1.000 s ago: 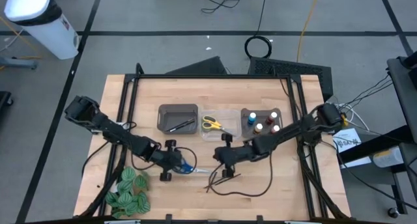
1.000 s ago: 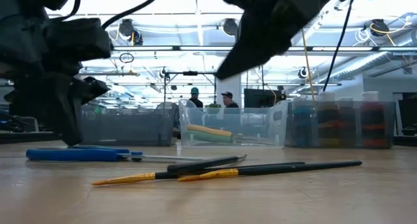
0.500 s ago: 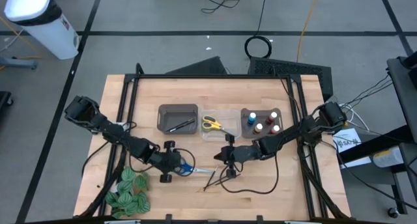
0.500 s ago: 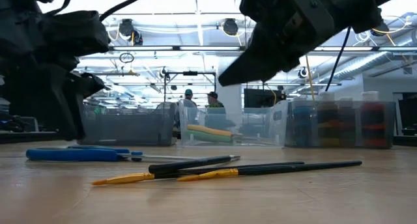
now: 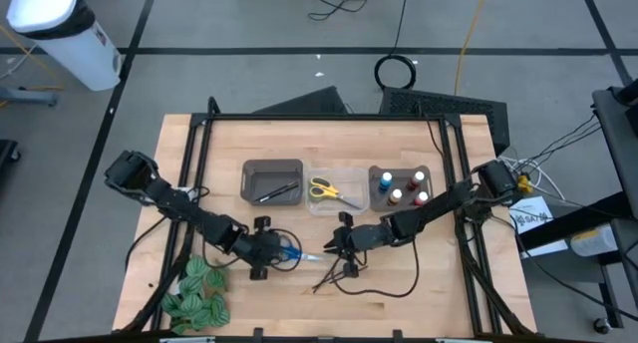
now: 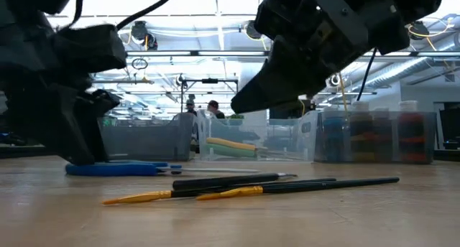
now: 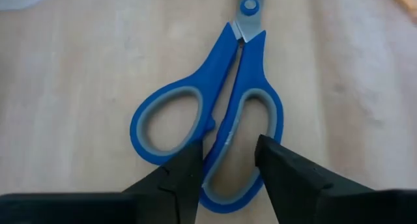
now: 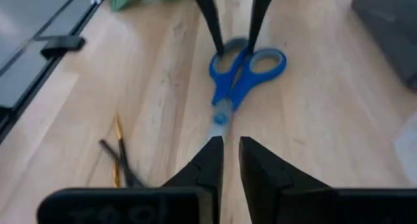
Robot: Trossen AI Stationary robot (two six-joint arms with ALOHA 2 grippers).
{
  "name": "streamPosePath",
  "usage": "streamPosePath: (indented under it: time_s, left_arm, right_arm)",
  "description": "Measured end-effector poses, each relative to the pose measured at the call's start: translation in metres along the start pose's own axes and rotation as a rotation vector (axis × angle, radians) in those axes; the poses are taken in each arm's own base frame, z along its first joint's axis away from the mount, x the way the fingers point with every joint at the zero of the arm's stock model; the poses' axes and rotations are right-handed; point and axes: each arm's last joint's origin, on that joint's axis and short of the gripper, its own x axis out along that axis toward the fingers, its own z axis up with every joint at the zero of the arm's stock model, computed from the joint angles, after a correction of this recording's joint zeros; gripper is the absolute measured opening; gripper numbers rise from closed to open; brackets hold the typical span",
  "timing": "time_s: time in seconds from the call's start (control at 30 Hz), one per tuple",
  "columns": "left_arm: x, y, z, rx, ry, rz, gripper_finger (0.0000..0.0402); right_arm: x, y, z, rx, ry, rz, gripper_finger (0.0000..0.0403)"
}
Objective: Pick & Place Paint Supplies
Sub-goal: Put the blue scissors into the transparent bin
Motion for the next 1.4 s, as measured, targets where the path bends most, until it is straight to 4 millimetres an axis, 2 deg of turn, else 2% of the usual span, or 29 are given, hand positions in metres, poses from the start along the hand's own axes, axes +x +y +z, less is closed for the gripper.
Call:
streamPosePath:
  time_s: [0.27, 0.53, 0.63, 0.73, 0.83, 0.93, 1.07, 1.17, 1.33, 1.4]
  left_arm:
    - [0.017, 0.007, -0.004, -0.131, 0.043, 0.066, 0.0149]
    - [0.022, 0.008, -0.005, -0.134, 0.037, 0.086, 0.0078]
    - [0.022, 0.008, -0.005, -0.136, 0.038, 0.085, 0.005]
    - [0.022, 0.008, -0.005, -0.137, 0.04, 0.08, 0.0032]
    - [0.023, 0.008, -0.005, -0.138, 0.04, 0.072, 0.0028]
    - [0.023, 0.007, -0.005, -0.134, 0.039, 0.07, 0.004]
    - [0.022, 0.005, -0.006, -0.067, 0.039, 0.061, 0.0053]
    - [0.022, 0.005, -0.005, -0.062, 0.036, 0.06, 0.0044]
    - [0.023, 0.005, -0.005, -0.061, 0.027, 0.052, 0.0027]
    - [0.023, 0.005, -0.004, -0.061, 0.026, 0.05, 0.0032]
  right_arm:
    - [-0.001, -0.005, -0.011, -0.016, 0.123, -0.034, 0.0043]
    - [-0.007, -0.02, -0.028, 0.012, 0.335, -0.12, 0.0043]
    - [-0.007, -0.024, -0.028, 0.091, 0.341, -0.146, 0.0046]
    - [-0.005, -0.032, -0.03, 0.297, 0.285, -0.175, 0.0059]
    - [-0.004, -0.041, -0.03, 0.449, 0.241, -0.146, 0.008]
    - [-0.001, -0.044, -0.032, 0.479, 0.22, -0.125, 0.0107]
    - [-0.001, -0.041, -0.034, 0.399, 0.223, -0.107, 0.0149]
    - [-0.001, -0.038, -0.034, 0.322, 0.216, -0.116, 0.0178]
    - [0.003, -0.027, -0.04, -0.019, 0.184, -0.179, 0.0203]
    - [0.01, -0.025, -0.047, -0.087, 0.168, -0.207, 0.0205]
